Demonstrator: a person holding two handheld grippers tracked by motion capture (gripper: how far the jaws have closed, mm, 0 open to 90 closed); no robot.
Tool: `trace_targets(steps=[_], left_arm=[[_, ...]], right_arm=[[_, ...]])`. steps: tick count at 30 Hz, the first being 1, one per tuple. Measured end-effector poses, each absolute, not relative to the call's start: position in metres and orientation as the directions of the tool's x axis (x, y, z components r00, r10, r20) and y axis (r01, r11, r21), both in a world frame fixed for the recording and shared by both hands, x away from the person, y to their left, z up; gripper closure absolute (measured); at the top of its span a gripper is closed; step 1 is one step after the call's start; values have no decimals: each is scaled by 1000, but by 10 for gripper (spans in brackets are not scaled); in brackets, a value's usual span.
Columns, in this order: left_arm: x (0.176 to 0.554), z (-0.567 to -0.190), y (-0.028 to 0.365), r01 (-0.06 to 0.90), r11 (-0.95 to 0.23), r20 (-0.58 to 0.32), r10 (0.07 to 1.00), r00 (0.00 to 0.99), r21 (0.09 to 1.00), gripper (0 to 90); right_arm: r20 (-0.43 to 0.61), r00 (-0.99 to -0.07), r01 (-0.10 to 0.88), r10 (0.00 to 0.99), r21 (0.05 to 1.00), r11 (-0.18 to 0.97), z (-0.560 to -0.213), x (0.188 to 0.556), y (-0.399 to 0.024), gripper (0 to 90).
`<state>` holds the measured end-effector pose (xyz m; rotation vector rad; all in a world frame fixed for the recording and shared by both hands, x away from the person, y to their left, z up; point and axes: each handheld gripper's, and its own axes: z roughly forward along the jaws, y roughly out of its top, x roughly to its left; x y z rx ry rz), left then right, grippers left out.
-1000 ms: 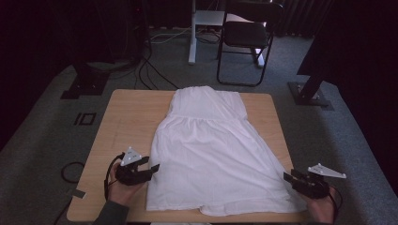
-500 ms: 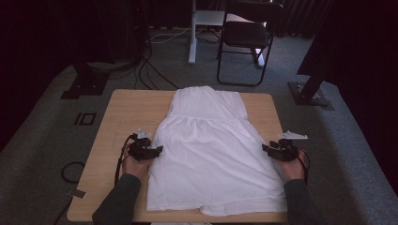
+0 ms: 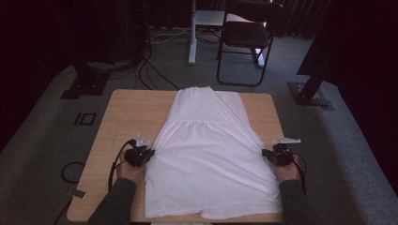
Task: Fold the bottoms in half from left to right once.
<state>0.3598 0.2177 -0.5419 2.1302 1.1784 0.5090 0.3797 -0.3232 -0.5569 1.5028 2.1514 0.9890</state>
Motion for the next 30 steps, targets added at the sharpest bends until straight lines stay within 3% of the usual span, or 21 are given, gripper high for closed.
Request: trace_targets(steps=[13,14,16,17,19,21,25,30], left_arm=[[262,-544,236,590,-415,-13,811,585,692,875],[261,-543,236,587,-405,-15,814,580,701,862],[266,-537,237,569,-372,-17,827,563,733,726],[269,-534,238,567,-362,-16,834,552,740,627],[279,-524,240,556,-329,-31,842,539,763,598],[290,-515,240,530,-319,-13,849,529,786,551],[321,-506,235,520,-309,-11,852,524,796,541],[353,-513,220,540,-324,-19,845,534,777,527]], right_arm=[[168,-406,689,898,702,180,-562,264,-326,897],[161,-410,690,898,699,190,-562,259,-325,894],[151,-423,686,894,697,207,-560,257,-323,806],[140,-438,668,888,712,217,-556,258,-321,699],[128,-447,640,885,738,216,-546,266,-320,646],[123,-467,608,875,763,217,-531,278,-317,625],[109,-512,557,852,797,232,-510,321,-305,615],[137,-535,570,834,787,237,-511,372,-283,576]])
